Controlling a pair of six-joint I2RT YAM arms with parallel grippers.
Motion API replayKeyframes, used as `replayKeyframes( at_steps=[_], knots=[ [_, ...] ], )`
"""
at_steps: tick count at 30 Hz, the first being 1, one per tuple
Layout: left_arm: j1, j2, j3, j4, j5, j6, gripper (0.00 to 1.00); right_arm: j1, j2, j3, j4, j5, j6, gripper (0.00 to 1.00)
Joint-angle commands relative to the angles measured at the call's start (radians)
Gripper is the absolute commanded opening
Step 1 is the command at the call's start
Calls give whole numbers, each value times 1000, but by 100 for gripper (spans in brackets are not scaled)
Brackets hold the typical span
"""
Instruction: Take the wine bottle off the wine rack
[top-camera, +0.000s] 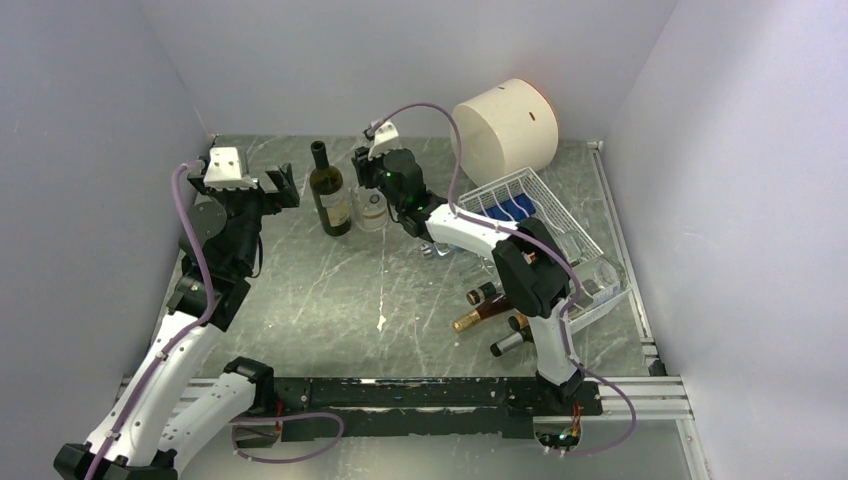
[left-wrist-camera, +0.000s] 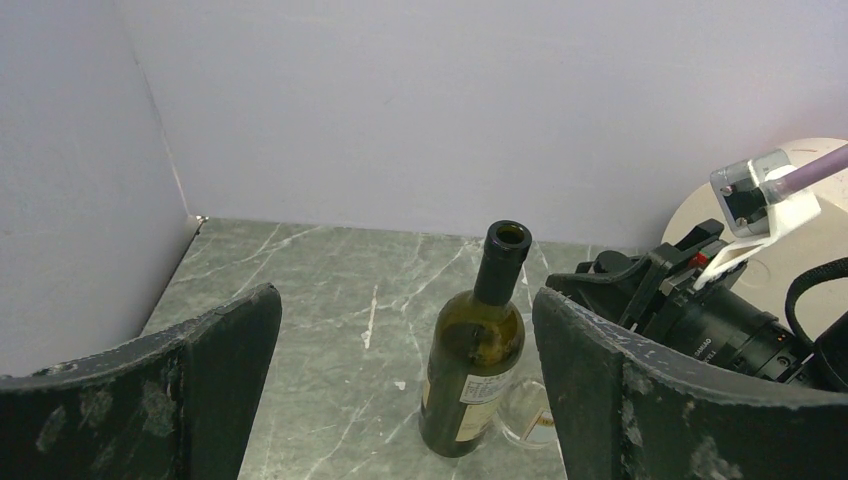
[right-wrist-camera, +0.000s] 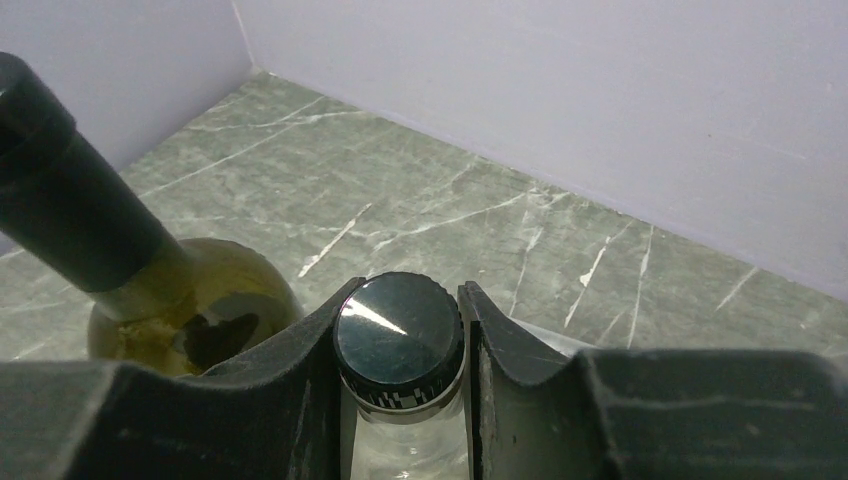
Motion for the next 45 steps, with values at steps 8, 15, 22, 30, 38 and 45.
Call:
replayKeyframes(
  at_steps=[8, 15, 22, 30, 38, 45],
  knots=[
    [4, -14, 14, 33, 1, 14, 99, 23, -8, 65, -22, -18, 75, 33],
    [3, -13, 14, 32, 1, 16, 99, 23, -45, 79, -97, 6, 85, 64],
    [3, -11, 14, 32, 0, 19, 99, 23, -215, 29, -272, -52, 85, 90],
    [3, -10, 21, 27, 28, 12, 99, 23, -572, -171, -581, -149, -85, 100],
    [1, 2, 26, 17, 64, -14, 99, 26, -944, -338, -975, -134, -367, 100],
    [0, 14, 30, 11, 71, -25, 99, 27, -1199, -424, -1234, -284, -665, 100]
  ],
)
